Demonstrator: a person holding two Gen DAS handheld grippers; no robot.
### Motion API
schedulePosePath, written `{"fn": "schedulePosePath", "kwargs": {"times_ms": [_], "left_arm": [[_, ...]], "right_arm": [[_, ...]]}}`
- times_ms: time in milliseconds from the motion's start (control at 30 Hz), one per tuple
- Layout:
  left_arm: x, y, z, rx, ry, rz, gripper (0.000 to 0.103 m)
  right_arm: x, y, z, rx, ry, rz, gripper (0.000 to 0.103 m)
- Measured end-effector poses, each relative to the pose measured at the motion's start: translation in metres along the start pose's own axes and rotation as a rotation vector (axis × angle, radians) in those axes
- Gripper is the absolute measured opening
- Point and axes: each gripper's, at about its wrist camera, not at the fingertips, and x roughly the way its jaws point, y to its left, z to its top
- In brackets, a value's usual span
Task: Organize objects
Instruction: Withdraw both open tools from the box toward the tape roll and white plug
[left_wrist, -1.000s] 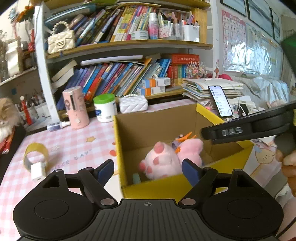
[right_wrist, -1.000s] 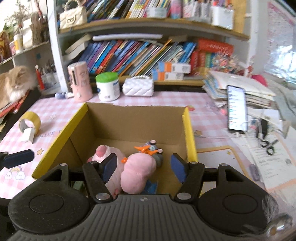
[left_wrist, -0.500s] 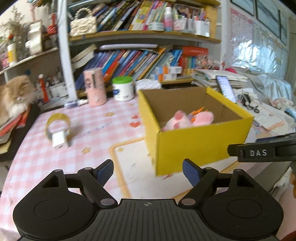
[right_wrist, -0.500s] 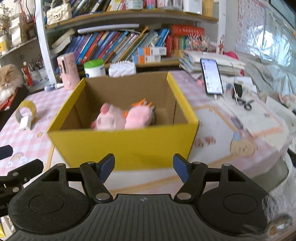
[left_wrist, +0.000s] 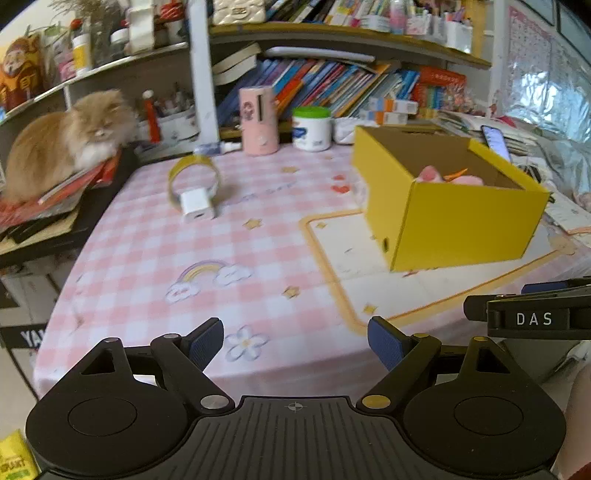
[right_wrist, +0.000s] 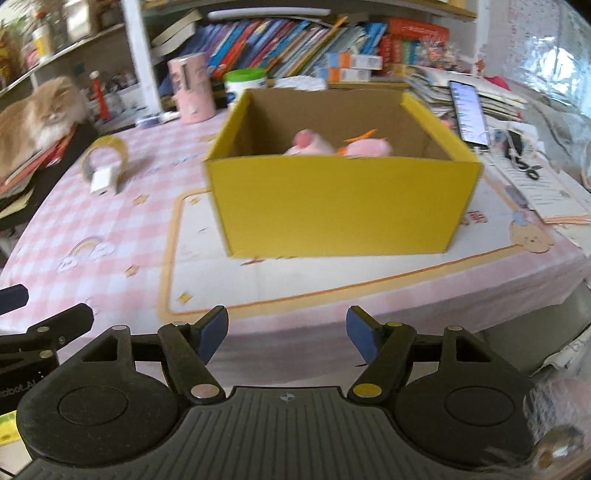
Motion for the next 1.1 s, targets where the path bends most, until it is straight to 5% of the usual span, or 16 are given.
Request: {"fn": "schedulePosePath", "kwargs": {"times_ms": [1100], "left_arm": [[-0.027, 0.090, -0.024, -0.121, 0.001, 0.126, 0.088]], "right_arm": [[-0.003, 0.113, -0.008, -0.156, -0.011, 0.137, 0.074]]}}
